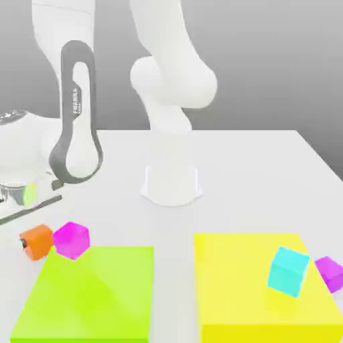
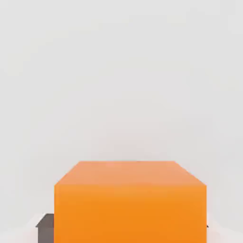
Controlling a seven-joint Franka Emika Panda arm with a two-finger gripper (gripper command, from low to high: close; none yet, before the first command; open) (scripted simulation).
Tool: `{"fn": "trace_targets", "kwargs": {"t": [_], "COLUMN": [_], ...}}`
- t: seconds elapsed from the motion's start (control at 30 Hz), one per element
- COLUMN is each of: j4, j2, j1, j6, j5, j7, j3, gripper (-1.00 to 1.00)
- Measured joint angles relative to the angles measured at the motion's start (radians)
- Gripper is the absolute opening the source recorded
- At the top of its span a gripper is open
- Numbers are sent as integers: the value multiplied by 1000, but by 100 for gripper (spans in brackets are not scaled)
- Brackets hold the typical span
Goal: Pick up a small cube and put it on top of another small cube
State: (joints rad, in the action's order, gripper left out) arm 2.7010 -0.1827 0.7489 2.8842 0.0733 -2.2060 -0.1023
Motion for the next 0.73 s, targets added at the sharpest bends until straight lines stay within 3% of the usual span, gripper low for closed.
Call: {"fn": "trace_targets", "kwargs": {"t": [0.43,0.6,0.63,0.73], "j4": [60,89,94,94], "j2": [462,353,321,321], "j1": [-158,-172,-174,-174], "j6": [-399,-263,-226,-226], "j5": [-71,-78,-77,-77], "j7": [166,181,182,182], "j3": [88,97,97,97], "gripper": [-100,-100,100,100]}}
